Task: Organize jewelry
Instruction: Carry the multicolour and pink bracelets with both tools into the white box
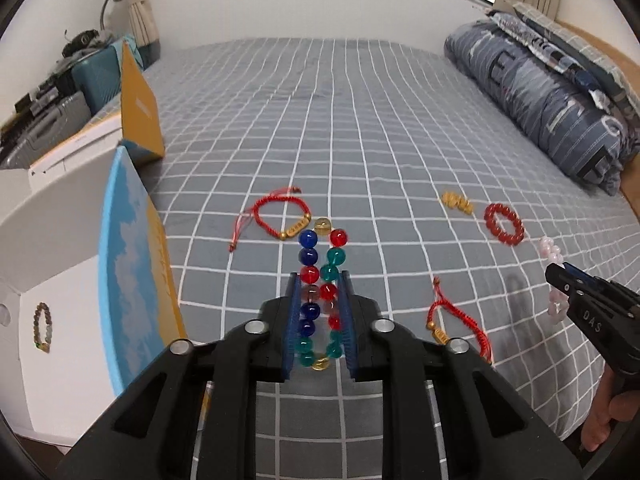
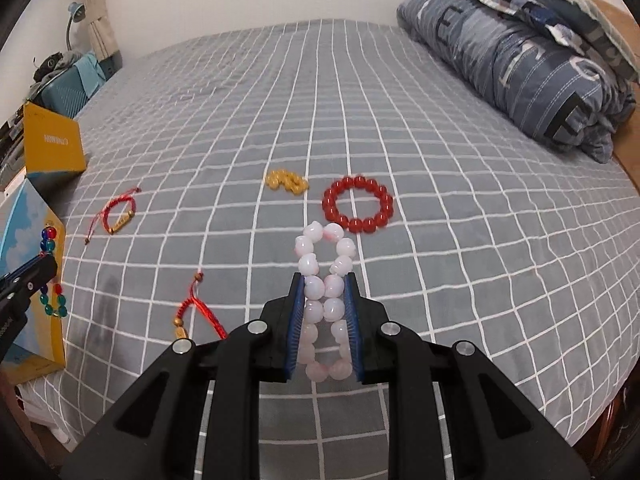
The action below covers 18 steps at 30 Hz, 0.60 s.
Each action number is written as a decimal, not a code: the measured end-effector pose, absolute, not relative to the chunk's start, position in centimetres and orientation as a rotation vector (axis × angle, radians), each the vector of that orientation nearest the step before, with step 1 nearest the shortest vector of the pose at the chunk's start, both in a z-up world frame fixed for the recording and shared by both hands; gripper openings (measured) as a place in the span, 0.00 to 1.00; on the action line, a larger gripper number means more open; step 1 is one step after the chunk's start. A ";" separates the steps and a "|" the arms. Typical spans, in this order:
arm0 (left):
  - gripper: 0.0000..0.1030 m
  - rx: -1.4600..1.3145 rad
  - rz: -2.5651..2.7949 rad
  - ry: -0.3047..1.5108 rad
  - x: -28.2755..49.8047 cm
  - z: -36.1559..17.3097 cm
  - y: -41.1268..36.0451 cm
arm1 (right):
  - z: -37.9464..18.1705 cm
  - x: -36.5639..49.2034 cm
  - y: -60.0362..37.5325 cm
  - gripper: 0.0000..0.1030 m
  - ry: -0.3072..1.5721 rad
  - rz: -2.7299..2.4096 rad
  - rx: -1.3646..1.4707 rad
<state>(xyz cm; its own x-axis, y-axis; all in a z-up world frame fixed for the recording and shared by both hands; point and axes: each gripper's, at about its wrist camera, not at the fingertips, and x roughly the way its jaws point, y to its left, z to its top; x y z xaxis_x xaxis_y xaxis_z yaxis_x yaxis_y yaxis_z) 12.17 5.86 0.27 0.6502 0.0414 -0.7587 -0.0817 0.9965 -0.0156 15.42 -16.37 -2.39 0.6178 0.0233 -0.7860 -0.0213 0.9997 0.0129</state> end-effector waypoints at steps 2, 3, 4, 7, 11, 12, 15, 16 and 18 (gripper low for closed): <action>0.09 -0.064 0.053 0.847 12.1 0.7 6.0 | -2.0 15.2 -16.1 0.18 0.880 0.018 -0.007; 0.09 -0.071 0.048 0.848 12.0 0.7 6.0 | -1.8 15.2 -15.9 0.18 0.871 0.018 -0.009; 0.09 -0.072 0.053 0.847 12.0 0.7 6.1 | -1.7 15.2 -15.8 0.18 0.865 0.019 -0.008; 0.09 -0.068 0.060 0.840 12.0 0.9 6.2 | -1.3 15.1 -15.6 0.18 0.852 0.020 -0.002; 0.09 -0.077 0.057 0.830 11.6 1.5 6.5 | -0.6 14.8 -15.0 0.18 0.827 0.027 -0.003; 0.09 -0.079 0.055 0.827 11.5 1.6 6.6 | -0.5 14.8 -14.9 0.18 0.825 0.029 -0.004; 0.09 -0.082 0.055 0.812 11.3 2.1 6.8 | -0.1 14.8 -14.5 0.18 0.811 0.030 -0.003; 0.09 -0.082 0.055 0.808 11.2 2.3 6.8 | 0.1 14.7 -14.3 0.18 0.806 0.031 -0.002; 0.09 -0.087 0.057 0.796 11.0 2.8 7.0 | 0.6 14.7 -14.1 0.18 0.791 0.033 0.000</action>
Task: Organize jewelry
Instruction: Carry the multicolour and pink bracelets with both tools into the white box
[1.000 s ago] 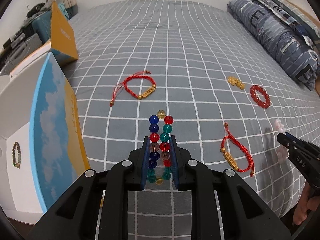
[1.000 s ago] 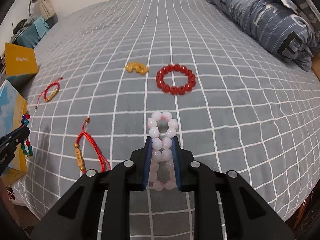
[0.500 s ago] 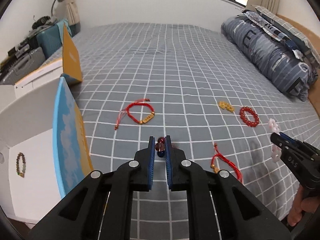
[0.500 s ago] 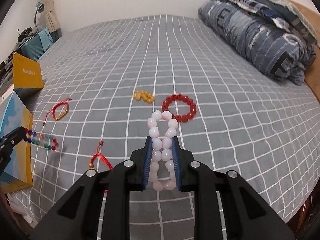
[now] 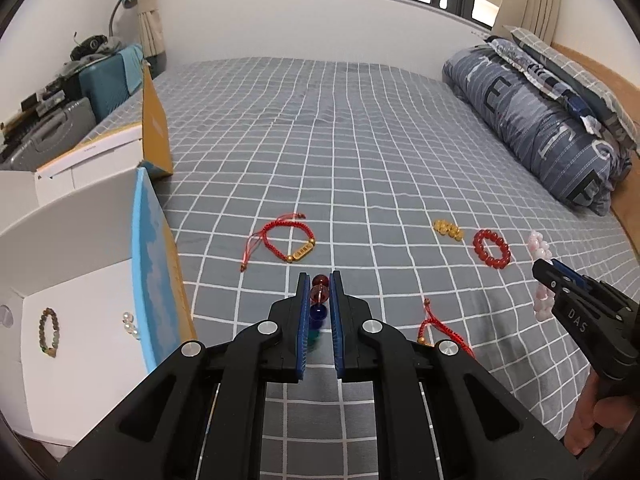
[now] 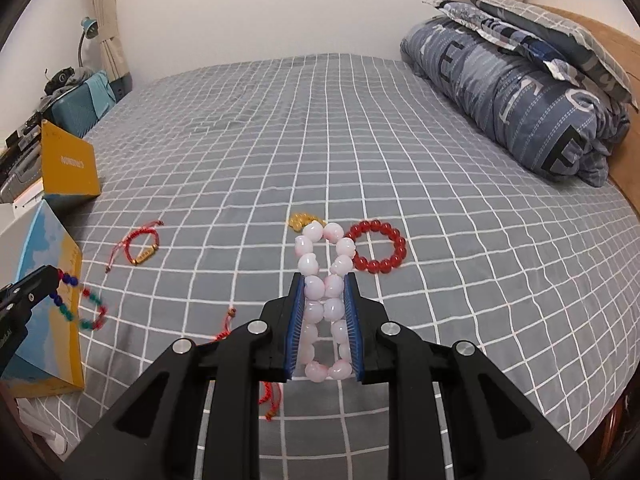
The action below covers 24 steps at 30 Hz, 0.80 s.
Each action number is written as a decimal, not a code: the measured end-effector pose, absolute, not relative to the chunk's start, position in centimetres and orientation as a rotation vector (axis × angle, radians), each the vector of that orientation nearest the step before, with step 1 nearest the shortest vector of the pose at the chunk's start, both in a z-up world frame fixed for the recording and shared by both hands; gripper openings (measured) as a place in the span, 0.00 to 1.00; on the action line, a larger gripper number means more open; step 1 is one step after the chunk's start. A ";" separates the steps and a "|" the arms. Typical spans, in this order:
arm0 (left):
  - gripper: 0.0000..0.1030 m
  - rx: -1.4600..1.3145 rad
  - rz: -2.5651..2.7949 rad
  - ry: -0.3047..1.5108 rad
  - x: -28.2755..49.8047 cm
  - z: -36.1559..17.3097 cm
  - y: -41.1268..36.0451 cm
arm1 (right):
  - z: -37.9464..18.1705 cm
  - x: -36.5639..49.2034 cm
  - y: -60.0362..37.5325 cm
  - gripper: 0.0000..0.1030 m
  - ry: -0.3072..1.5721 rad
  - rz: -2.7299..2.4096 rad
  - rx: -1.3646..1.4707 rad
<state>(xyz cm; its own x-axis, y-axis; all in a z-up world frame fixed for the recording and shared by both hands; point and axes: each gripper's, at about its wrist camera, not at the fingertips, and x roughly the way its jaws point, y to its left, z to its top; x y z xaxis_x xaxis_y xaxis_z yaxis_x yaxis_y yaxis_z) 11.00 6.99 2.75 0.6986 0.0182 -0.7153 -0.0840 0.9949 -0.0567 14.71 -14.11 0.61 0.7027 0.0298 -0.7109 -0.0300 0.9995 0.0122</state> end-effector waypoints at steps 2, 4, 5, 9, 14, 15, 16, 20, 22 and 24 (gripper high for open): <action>0.09 -0.086 0.062 0.782 10.8 3.2 7.0 | 1.2 14.6 -13.8 0.18 0.776 0.037 -0.002; 0.09 -0.079 0.074 0.764 10.5 3.7 7.1 | 1.7 14.6 -13.4 0.18 0.763 0.038 -0.005; 0.09 -0.077 0.077 0.756 10.4 4.0 7.2 | 2.0 14.5 -13.2 0.18 0.757 0.040 -0.006; 0.09 -0.075 0.087 0.736 9.9 4.8 7.5 | 3.0 14.3 -12.1 0.18 0.739 0.055 -0.012; 0.09 -0.079 0.106 0.706 9.1 6.0 8.6 | 3.8 14.2 -10.6 0.18 0.732 0.073 -0.021; 0.09 -0.084 0.108 0.701 8.9 6.2 9.0 | 4.0 14.2 -10.2 0.18 0.730 0.079 -0.023; 0.09 -0.091 0.109 0.699 8.7 6.5 9.3 | 4.1 14.2 -9.9 0.18 0.728 0.083 -0.024; 0.09 -0.111 0.118 0.682 7.9 7.5 10.6 | 5.0 13.9 -7.9 0.18 0.720 0.112 -0.035; 0.09 -0.123 0.126 0.679 7.4 8.2 11.5 | 5.5 13.7 -6.7 0.18 0.714 0.132 -0.043; 0.09 -0.132 0.133 0.669 6.9 9.0 12.6 | 6.1 13.4 -5.5 0.18 0.701 0.151 -0.053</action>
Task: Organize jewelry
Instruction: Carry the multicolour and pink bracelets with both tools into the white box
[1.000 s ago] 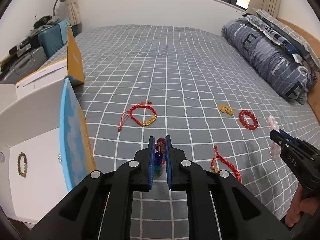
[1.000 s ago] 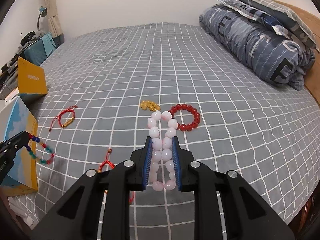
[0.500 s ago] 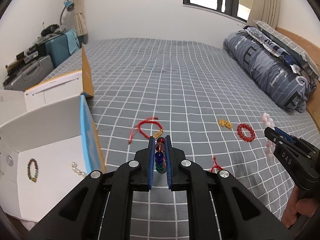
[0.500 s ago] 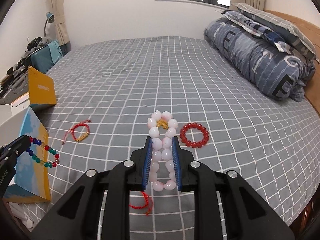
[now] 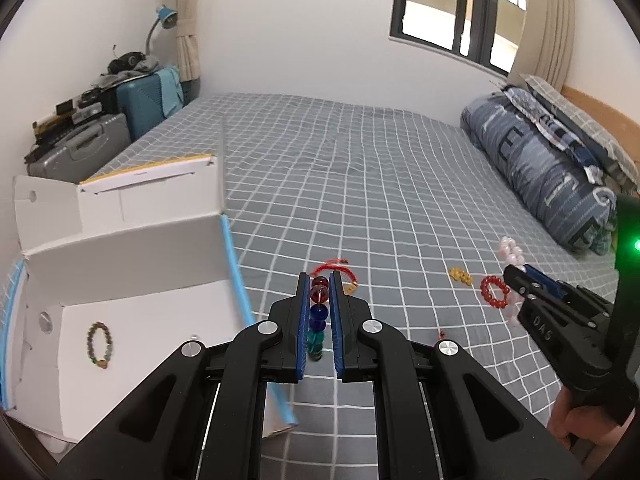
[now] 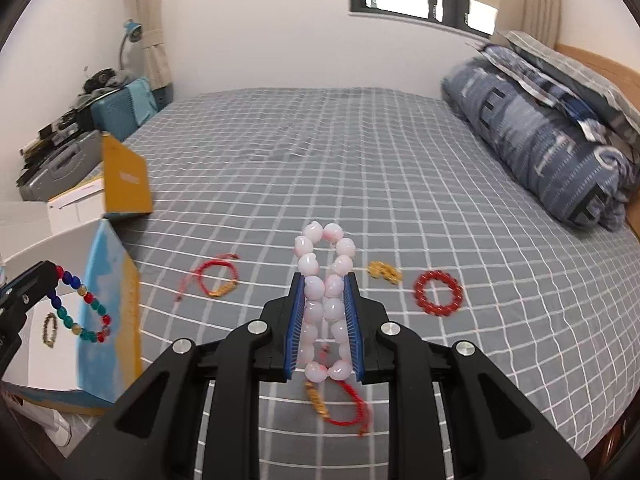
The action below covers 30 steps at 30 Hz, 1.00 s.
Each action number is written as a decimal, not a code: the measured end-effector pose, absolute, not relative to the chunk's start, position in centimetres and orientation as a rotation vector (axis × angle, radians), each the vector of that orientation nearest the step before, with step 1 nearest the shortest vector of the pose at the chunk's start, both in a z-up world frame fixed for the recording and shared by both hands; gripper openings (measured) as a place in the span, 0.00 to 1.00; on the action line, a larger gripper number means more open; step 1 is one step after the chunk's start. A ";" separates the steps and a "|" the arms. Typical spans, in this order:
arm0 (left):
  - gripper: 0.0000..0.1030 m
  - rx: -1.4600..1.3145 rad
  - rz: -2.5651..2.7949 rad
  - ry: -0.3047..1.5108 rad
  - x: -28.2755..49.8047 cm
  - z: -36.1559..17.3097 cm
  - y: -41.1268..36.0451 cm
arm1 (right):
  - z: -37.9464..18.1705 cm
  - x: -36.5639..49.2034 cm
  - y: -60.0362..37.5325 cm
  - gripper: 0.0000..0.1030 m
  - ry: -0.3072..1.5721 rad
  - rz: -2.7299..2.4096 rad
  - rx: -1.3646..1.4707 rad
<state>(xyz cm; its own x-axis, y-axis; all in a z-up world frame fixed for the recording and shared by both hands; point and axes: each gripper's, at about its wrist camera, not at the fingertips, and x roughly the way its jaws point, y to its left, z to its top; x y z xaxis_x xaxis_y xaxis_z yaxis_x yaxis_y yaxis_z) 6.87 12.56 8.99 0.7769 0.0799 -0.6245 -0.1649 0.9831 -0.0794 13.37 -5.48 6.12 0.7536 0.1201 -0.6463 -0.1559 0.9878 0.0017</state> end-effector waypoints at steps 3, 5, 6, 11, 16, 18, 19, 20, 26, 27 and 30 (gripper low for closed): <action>0.09 -0.139 0.166 0.659 6.0 10.0 14.2 | 7.1 13.1 -3.7 0.18 0.686 0.181 -0.057; 0.09 -0.150 0.185 0.657 5.5 10.4 15.4 | 7.8 12.8 -2.4 0.18 0.677 0.210 -0.056; 0.09 -0.156 0.199 0.655 5.1 10.6 16.1 | 8.0 12.7 -1.6 0.18 0.675 0.221 -0.058; 0.09 -0.168 0.277 0.651 3.4 10.7 20.0 | 8.7 11.9 2.4 0.18 0.664 0.289 -0.084; 0.09 -0.161 0.393 0.639 1.3 10.6 24.3 | 8.9 10.6 6.9 0.18 0.653 0.376 -0.100; 0.09 -0.171 0.420 0.649 0.7 10.3 25.8 | 8.7 10.0 9.2 0.18 0.653 0.415 -0.117; 0.09 -0.178 0.434 0.654 0.4 10.2 26.6 | 8.5 9.9 10.0 0.18 0.655 0.431 -0.118; 0.09 -0.182 0.452 0.660 0.1 10.0 27.5 | 8.2 9.7 11.1 0.18 0.661 0.450 -0.124; 0.09 -0.205 0.522 0.705 -1.0 8.0 31.2 | 6.6 8.7 16.9 0.18 0.691 0.542 -0.175; 0.09 -0.208 0.533 0.718 -1.1 7.6 31.8 | 6.3 8.5 17.7 0.18 0.694 0.556 -0.184; 0.09 -0.220 0.548 0.750 -1.4 6.5 33.3 | 5.3 8.1 19.6 0.18 0.720 0.597 -0.205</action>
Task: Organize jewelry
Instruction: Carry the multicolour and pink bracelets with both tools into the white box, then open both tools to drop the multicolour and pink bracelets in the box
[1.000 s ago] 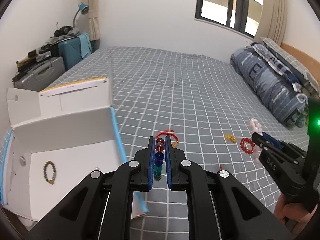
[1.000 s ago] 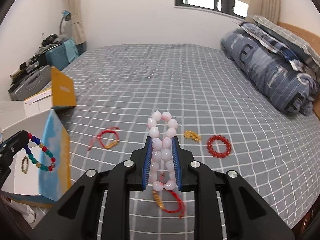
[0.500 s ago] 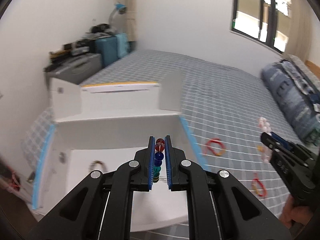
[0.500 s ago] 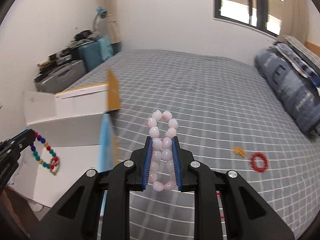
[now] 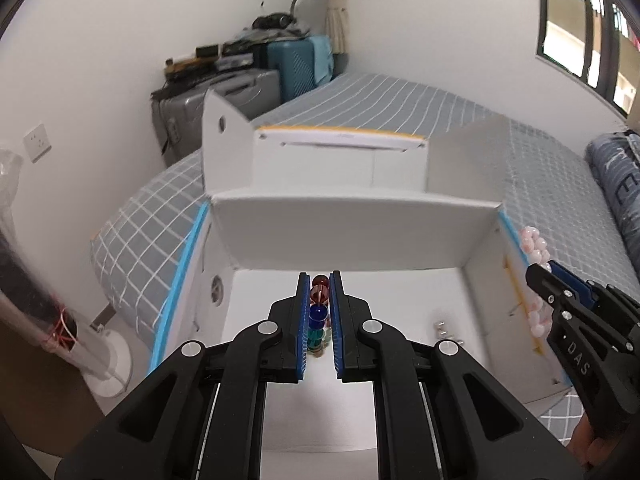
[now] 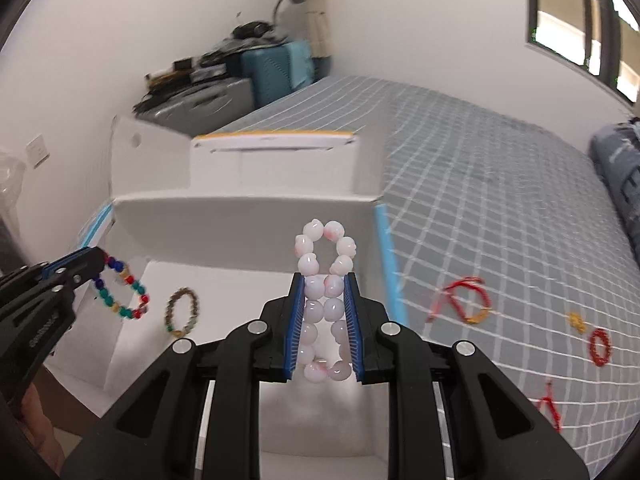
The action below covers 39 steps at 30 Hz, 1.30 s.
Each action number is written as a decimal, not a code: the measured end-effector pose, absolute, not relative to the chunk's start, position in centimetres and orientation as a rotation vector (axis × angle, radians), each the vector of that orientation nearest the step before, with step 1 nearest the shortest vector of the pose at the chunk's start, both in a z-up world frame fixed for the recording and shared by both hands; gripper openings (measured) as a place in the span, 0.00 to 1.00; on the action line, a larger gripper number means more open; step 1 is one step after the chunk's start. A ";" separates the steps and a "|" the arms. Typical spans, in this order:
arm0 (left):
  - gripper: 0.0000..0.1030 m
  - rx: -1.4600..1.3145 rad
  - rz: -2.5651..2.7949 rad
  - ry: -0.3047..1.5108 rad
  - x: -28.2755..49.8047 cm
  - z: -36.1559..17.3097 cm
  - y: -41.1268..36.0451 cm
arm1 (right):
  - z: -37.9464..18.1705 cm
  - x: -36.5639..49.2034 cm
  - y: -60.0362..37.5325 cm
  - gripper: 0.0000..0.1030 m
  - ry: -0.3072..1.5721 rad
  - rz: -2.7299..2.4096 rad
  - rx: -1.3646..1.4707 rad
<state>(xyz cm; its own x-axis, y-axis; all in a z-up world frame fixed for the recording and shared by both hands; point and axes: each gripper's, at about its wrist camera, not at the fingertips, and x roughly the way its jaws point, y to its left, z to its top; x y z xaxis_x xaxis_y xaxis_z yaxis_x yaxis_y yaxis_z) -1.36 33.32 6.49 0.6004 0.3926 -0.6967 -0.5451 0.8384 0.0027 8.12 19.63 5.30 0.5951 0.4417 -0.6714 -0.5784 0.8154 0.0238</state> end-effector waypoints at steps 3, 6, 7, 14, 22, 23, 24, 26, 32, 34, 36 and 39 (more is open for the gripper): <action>0.09 -0.234 0.550 0.778 -1.3 5.6 34.3 | 4.4 8.3 21.4 0.18 0.751 0.607 -0.237; 0.09 -0.248 0.549 0.813 -0.9 4.6 35.2 | 3.5 8.5 22.4 0.18 0.777 0.613 -0.260; 0.09 -0.251 0.549 0.827 -0.8 4.3 35.5 | 3.1 8.7 22.8 0.18 0.789 0.613 -0.266; 0.09 -0.267 0.544 0.899 -0.3 2.7 36.0 | 1.1 9.4 24.0 0.18 0.878 0.599 -0.301; 0.09 -0.256 0.548 0.973 0.6 0.8 36.1 | -0.2 9.5 24.6 0.18 0.946 0.588 -0.332; 0.09 -0.255 0.550 0.976 0.7 0.7 36.2 | -0.2 9.5 24.6 0.18 0.947 0.588 -0.331; 0.09 -0.253 0.553 0.979 0.7 0.7 36.2 | -0.2 9.5 24.6 0.18 0.949 0.587 -0.332; 0.09 -0.255 0.554 0.982 0.7 0.7 36.3 | -0.4 9.6 24.8 0.18 0.959 0.582 -0.336; 0.10 -0.235 0.569 0.987 0.7 0.7 36.1 | -0.5 9.5 24.8 0.19 0.971 0.582 -0.347; 0.11 -0.230 0.575 0.981 0.7 0.8 36.0 | -0.3 9.5 24.8 0.20 0.968 0.583 -0.346; 0.11 -0.229 0.577 0.981 0.6 0.8 36.1 | -0.3 9.4 24.7 0.20 0.964 0.582 -0.349; 0.24 -0.235 0.581 0.968 0.4 1.2 36.1 | 0.0 9.3 24.6 0.31 0.957 0.585 -0.340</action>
